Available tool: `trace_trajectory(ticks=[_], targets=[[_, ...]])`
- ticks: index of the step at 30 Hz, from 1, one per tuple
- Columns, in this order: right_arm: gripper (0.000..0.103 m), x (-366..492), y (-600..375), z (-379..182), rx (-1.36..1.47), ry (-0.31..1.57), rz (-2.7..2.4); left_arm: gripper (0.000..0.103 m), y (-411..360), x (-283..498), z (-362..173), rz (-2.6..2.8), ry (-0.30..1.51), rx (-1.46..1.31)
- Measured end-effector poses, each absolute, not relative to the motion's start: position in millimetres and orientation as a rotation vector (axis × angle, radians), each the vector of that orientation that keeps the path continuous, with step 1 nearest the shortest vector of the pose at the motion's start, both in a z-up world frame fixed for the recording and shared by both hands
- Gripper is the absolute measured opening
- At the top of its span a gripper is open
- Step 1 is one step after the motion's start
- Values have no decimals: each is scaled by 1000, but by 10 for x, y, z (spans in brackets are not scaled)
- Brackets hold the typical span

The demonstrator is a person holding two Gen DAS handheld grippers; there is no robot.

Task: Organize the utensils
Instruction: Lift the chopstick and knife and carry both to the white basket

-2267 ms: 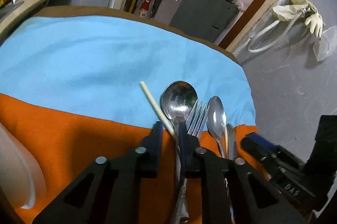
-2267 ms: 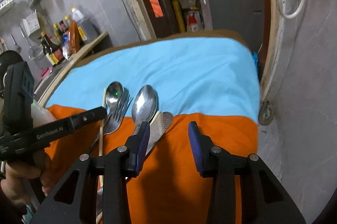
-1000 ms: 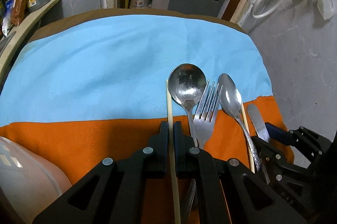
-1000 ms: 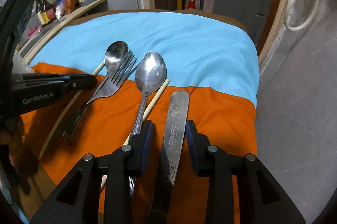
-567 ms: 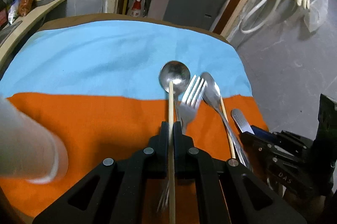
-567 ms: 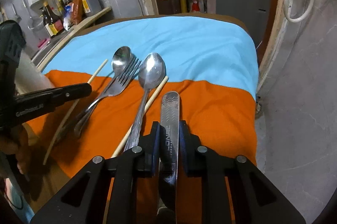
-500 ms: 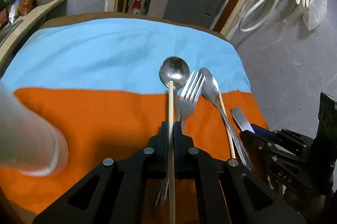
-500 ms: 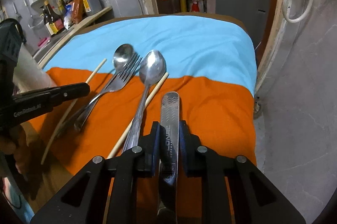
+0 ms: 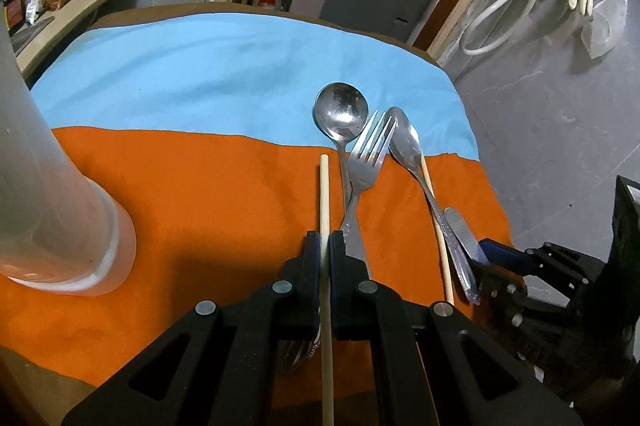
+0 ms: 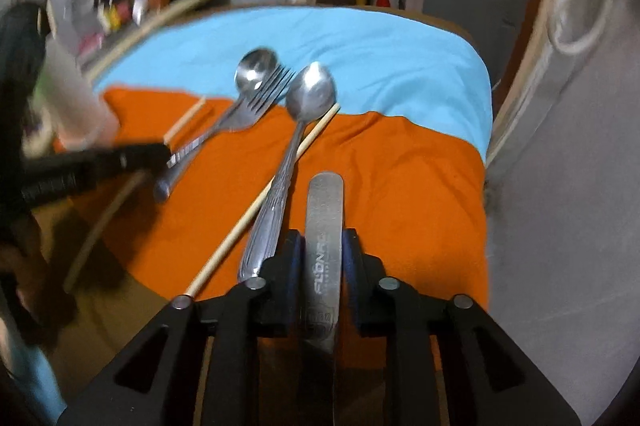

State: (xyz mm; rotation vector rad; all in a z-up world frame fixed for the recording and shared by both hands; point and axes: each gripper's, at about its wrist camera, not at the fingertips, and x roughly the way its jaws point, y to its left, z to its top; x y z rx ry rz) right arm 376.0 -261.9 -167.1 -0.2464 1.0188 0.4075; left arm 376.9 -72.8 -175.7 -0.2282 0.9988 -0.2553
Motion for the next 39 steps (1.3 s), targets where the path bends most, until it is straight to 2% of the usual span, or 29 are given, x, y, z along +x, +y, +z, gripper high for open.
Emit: trace_trajectory(ticks=[6, 8, 9, 13, 24, 33, 39], targets=[[27, 3763, -2669, -1693, -225, 1024, 406, 2, -690, 3779, -1778, -267, 1007, -252], [24, 3795, -2696, -1697, -212, 1037, 413, 2, -671, 3793, -1786, -273, 1009, -274], [17, 3813, -2717, -1689, -197, 1042, 416, 2, -658, 3791, -1783, -274, 1006, -287], [16, 3814, -2891, -1659, -67, 1027, 448, 2, -654, 3665, -1660, -293, 929, -308], [16, 3310, -3088, -1142, 204, 565, 552, 2, -605, 3169, -1120, -385, 564, -326], [16, 3327, -2876, -844, 260, 404, 624, 2, -377, 3042, -862, -382, 457, -372], [16, 3349, -2551, -484, 296, 305, 695, 2, -6, 2938, -475, -353, 366, -414]])
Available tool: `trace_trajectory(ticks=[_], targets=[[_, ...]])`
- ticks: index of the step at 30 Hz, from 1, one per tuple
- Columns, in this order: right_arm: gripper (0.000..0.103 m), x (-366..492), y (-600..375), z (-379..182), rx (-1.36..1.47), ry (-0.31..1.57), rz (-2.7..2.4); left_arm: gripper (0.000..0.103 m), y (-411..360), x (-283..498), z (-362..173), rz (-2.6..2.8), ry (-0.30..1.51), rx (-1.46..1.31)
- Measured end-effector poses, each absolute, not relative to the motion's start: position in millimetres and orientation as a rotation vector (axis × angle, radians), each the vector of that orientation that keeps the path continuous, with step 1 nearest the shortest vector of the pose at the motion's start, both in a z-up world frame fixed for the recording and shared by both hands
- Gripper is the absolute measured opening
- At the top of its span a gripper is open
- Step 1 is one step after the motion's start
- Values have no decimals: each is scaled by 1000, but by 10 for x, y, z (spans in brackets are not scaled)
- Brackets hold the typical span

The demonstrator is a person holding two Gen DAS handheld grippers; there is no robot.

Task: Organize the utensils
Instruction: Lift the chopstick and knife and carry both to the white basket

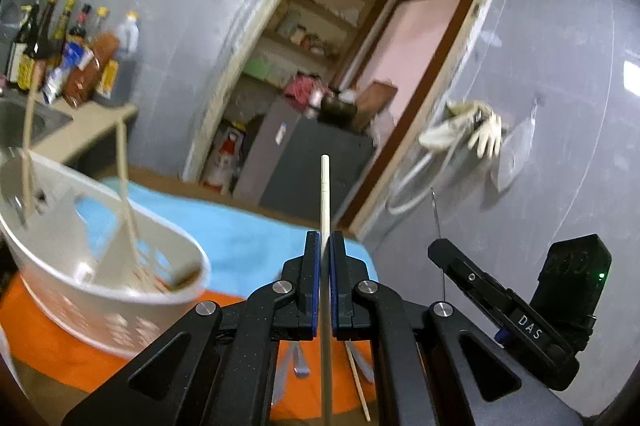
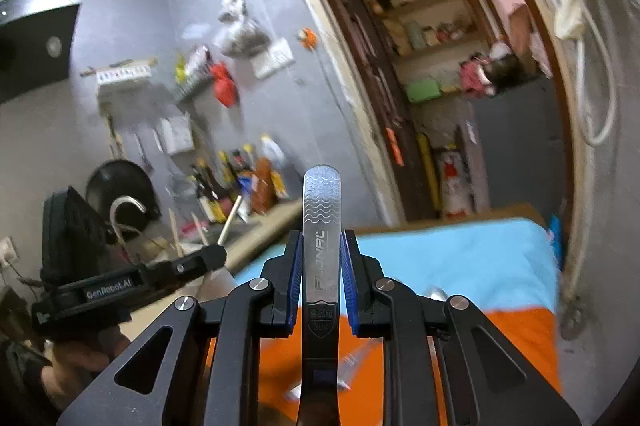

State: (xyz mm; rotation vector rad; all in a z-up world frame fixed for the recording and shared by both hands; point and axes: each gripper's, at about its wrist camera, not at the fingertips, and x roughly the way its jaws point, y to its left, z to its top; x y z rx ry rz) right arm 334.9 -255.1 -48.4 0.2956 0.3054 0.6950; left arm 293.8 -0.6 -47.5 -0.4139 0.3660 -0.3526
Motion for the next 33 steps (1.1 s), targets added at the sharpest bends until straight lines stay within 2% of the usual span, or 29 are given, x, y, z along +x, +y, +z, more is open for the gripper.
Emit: trace_trajectory(ticks=[6, 12, 19, 25, 33], targets=[[16, 3444, -2029, -166, 335, 211, 744, 2, 495, 2904, -119, -294, 281, -414], [16, 3441, -1403, -13, 323, 125, 727, 2, 1011, 2979, 2, -210, 213, -386], [16, 3433, -957, -41, 326, 67, 673, 2, 1497, 3087, -54, -173, 143, -383], [16, 3508, -866, -218, 383, 32, 628, 2, 1981, 3189, -219, -156, 37, -520], [16, 3563, -816, -425, 391, 3, 597, 2, 2141, 3198, -422, -97, -49, -542]])
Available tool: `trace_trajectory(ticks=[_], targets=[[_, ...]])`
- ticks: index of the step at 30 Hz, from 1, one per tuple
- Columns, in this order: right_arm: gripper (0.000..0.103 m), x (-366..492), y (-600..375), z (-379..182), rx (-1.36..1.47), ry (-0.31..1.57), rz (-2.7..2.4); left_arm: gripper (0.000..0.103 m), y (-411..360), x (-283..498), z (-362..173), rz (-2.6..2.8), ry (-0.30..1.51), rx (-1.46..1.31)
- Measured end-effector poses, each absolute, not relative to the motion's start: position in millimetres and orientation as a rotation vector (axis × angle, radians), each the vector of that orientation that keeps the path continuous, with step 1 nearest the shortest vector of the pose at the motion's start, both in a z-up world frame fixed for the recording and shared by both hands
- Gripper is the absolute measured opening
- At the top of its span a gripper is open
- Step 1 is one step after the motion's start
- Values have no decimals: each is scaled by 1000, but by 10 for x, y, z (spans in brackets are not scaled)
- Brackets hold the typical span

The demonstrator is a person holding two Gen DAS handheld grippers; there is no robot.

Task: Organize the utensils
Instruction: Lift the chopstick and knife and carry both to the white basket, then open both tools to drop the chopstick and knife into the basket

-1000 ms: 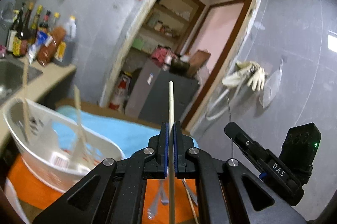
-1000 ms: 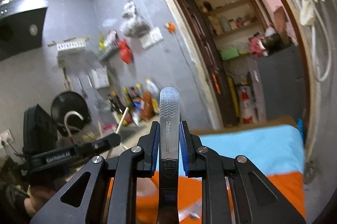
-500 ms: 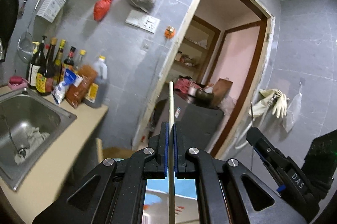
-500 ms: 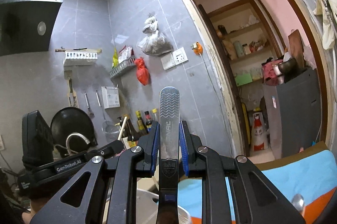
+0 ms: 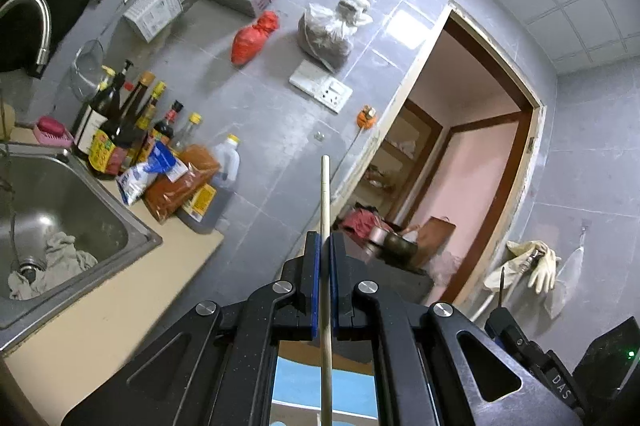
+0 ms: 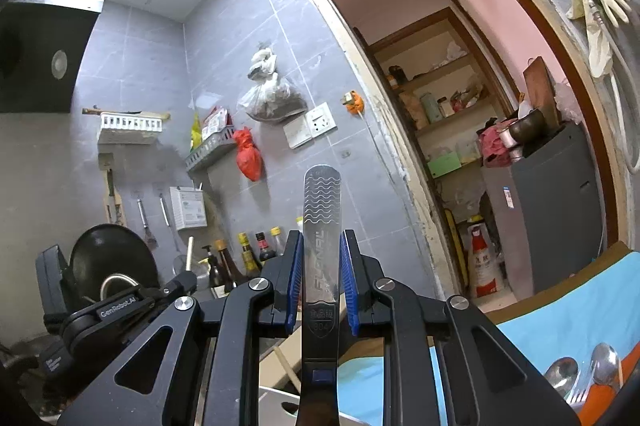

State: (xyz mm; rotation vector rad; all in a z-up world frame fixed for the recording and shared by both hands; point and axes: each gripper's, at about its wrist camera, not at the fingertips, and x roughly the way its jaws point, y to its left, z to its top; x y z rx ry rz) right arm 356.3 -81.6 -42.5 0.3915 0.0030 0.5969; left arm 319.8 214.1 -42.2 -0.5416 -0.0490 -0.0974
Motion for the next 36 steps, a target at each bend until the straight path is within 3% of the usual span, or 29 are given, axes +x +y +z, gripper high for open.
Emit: trace_trajectory(ticks=[18, 32, 35, 36], targets=[[17, 3547, -645, -670, 291, -22, 587, 2, 1806, 3046, -737, 8, -146, -349], [19, 3537, -730, -742, 256, 41, 609, 5, 1648, 3050, -863, -78, 18, -350], [29, 3514, -789, -700, 258, 58, 628, 8, 1647, 3023, -860, -105, 59, -376], [30, 3500, -808, -689, 258, 61, 632, 16, 1638, 3001, -845, -111, 66, -378]])
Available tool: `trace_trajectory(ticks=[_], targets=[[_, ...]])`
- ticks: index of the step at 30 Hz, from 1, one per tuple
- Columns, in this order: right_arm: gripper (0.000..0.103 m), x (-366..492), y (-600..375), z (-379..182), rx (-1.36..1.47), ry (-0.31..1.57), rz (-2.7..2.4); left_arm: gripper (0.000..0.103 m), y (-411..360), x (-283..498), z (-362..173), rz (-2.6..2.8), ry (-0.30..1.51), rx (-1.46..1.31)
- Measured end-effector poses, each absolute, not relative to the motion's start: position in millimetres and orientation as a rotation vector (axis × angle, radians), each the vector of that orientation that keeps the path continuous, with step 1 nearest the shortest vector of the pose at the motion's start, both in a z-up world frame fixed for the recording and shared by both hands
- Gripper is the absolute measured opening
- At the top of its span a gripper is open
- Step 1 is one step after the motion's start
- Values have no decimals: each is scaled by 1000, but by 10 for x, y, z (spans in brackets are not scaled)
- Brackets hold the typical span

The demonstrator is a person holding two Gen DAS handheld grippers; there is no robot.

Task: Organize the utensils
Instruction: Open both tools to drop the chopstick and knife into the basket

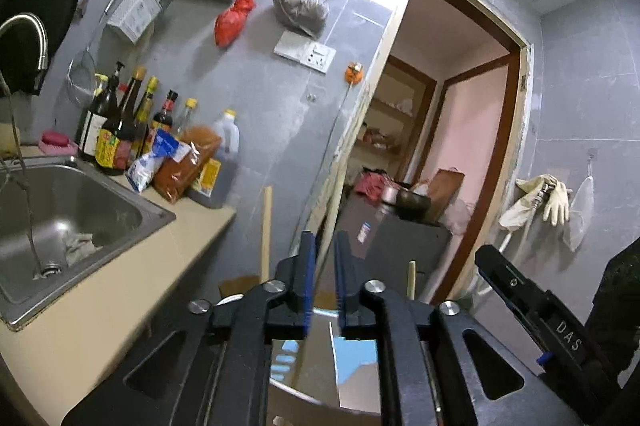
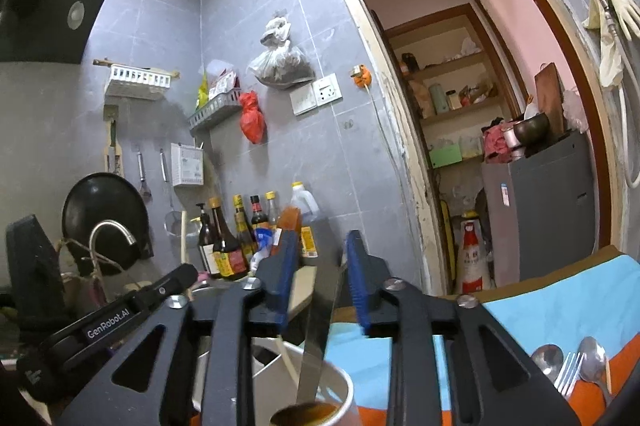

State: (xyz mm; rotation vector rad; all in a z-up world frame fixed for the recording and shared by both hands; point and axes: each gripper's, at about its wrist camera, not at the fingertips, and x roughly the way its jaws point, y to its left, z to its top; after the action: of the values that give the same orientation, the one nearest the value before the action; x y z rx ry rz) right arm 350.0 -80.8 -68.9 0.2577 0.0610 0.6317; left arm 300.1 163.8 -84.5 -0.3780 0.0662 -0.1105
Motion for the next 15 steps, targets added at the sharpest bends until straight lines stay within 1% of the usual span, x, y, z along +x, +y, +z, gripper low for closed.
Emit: trace_trajectory(ticks=[1, 2, 3, 4, 5, 6, 7, 8, 9, 10, 11, 13, 14, 15], targets=[[30, 3492, -826, -674, 258, 65, 634, 27, 1629, 2976, -822, -125, 75, -385], [30, 3483, -851, -649, 259, 70, 635, 33, 1619, 2957, -797, -136, 84, -393], [31, 3473, -883, -611, 258, 78, 633, 41, 1607, 2934, -770, -138, 88, -399], [34, 3465, -910, -583, 258, 83, 630, 46, 1586, 2913, -729, -141, 94, -403], [36, 3449, -967, -528, 260, 88, 626, 49, 1553, 2895, -676, -141, 105, -402], [44, 3437, -1006, -492, 261, 90, 620, 55, 1521, 2878, -626, -134, 113, -395], [54, 3419, -1066, -445, 262, 91, 614, 58, 1473, 2863, -567, -127, 122, -386], [56, 3400, -1132, -394, 263, 92, 608, 66, 1418, 2841, -509, -125, 130, -376], [61, 3387, -1180, -352, 259, 95, 601, 73, 1366, 2822, -457, -123, 136, -370], [69, 3377, -1227, -318, 254, 99, 596, 80, 1319, 2813, -422, -122, 141, -364], [73, 3368, -1288, -271, 251, 104, 592, 83, 1259, 2805, -376, -119, 150, -355], [82, 3337, -1438, -175, 248, 113, 579, 93, 1125, 2775, -291, -103, 168, -338], [84, 3325, -1503, -139, 245, 119, 576, 95, 1060, 2757, -256, -94, 173, -330], [89, 3316, -1555, -114, 241, 125, 569, 97, 989, 2740, -223, -86, 178, -321]])
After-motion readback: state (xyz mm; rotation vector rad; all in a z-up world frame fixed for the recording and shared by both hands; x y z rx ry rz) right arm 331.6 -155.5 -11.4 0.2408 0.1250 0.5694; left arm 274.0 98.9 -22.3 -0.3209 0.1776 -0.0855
